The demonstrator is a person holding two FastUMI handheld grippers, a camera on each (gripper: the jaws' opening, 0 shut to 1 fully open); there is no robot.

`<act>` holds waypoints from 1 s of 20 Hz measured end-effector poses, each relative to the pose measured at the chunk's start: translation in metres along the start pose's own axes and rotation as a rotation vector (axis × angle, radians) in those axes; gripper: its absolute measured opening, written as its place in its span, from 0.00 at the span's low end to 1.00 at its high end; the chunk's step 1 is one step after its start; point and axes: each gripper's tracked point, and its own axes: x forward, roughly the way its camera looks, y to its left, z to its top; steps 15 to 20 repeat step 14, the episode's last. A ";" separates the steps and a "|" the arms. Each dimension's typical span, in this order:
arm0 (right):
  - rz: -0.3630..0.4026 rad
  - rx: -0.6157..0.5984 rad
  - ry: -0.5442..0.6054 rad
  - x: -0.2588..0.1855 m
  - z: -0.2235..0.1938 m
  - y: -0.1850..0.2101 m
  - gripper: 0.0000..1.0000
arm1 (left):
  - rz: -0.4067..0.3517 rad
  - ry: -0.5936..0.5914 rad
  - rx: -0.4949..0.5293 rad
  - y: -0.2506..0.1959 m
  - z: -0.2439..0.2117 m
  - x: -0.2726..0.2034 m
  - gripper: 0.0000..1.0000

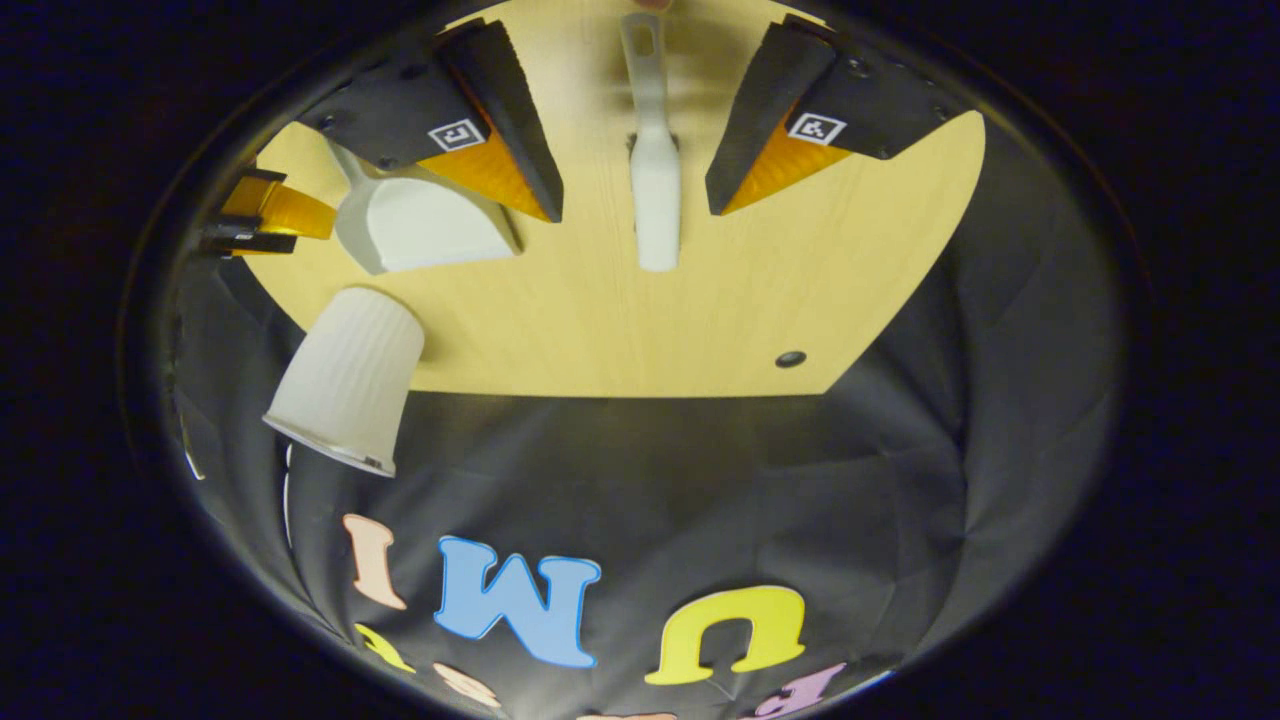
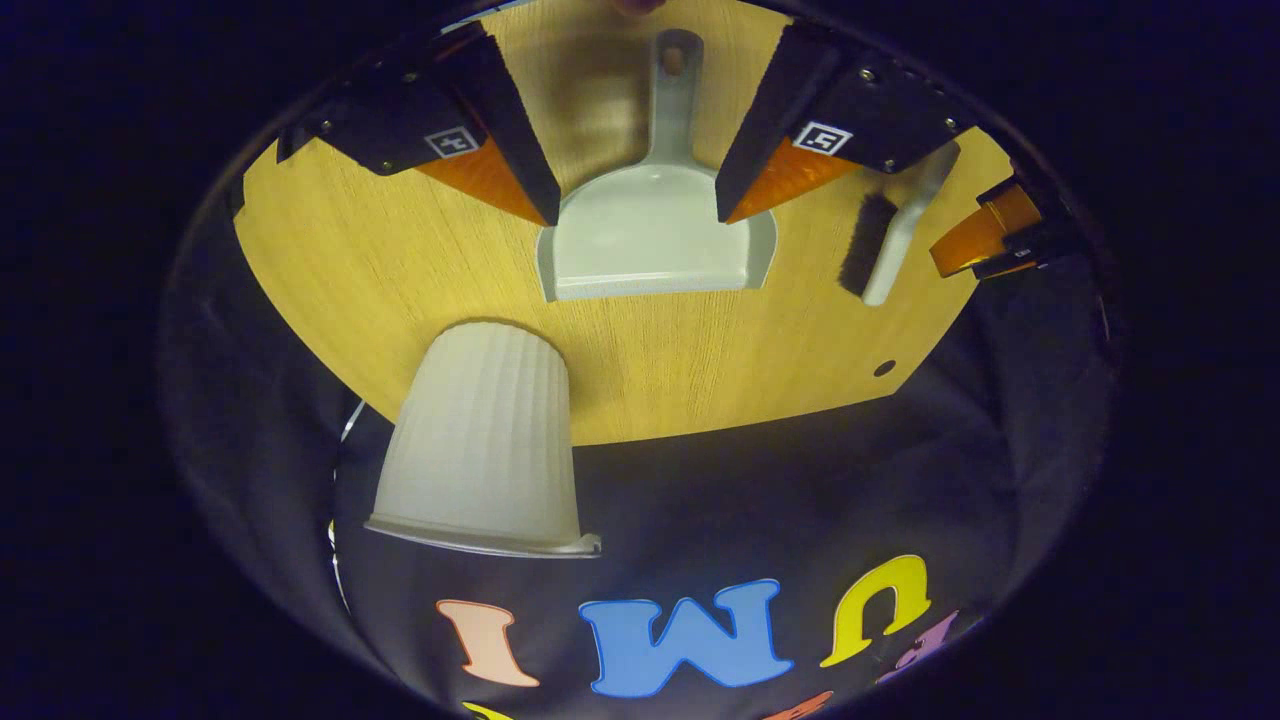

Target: Pick up the small broom and dustpan from the desktop, sweep the trash into the dustpan with the broom, and then empty the trash into the garbage bin.

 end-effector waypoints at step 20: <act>-0.042 -0.211 -0.468 -0.088 0.132 -0.040 0.97 | 0.079 -0.458 -0.025 -0.045 0.135 -0.095 0.95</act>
